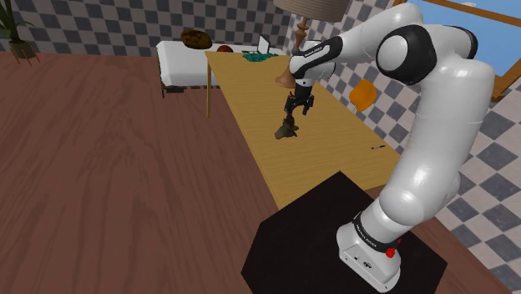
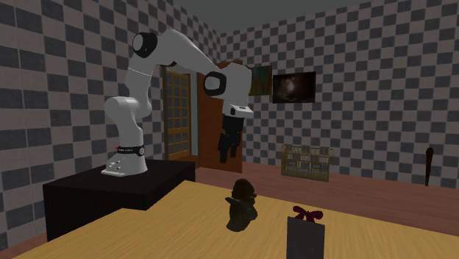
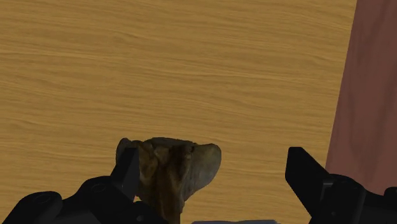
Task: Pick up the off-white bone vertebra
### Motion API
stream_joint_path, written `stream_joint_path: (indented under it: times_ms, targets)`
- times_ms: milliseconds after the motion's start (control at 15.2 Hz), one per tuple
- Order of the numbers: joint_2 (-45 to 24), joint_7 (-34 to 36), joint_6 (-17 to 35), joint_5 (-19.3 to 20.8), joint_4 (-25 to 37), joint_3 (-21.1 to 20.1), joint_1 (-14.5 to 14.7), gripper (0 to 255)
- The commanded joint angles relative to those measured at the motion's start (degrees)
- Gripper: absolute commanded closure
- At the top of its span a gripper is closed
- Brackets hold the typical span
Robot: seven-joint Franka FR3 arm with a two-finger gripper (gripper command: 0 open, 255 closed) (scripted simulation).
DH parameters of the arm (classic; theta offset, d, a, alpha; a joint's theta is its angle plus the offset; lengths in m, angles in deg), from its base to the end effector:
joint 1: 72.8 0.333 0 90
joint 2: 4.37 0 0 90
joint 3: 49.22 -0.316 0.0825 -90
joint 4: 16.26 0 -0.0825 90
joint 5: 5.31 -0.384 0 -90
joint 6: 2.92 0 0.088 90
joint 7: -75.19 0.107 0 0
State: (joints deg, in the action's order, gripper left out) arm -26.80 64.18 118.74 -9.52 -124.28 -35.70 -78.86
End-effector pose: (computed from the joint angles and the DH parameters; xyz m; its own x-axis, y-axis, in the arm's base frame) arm 0.5816 -0.1958 0.2940 0.9732 -0.1793 -0.1439 -0.1804 -0.9836 0.0055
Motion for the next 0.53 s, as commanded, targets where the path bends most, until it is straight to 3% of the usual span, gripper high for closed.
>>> stream_joint_path:
  times_ms: [0, 264, 462]
  targets:
    - [-4.2, -0.8, 0.5, -0.6, 3.9, 0.0, -1.0, 0]
    - [-13.1, -1.5, -0.1, -1.8, 14.0, -0.2, -3.1, 0]
    - [-15.2, -1.7, 0.8, -2.1, 15.3, -0.4, -3.5, 0]
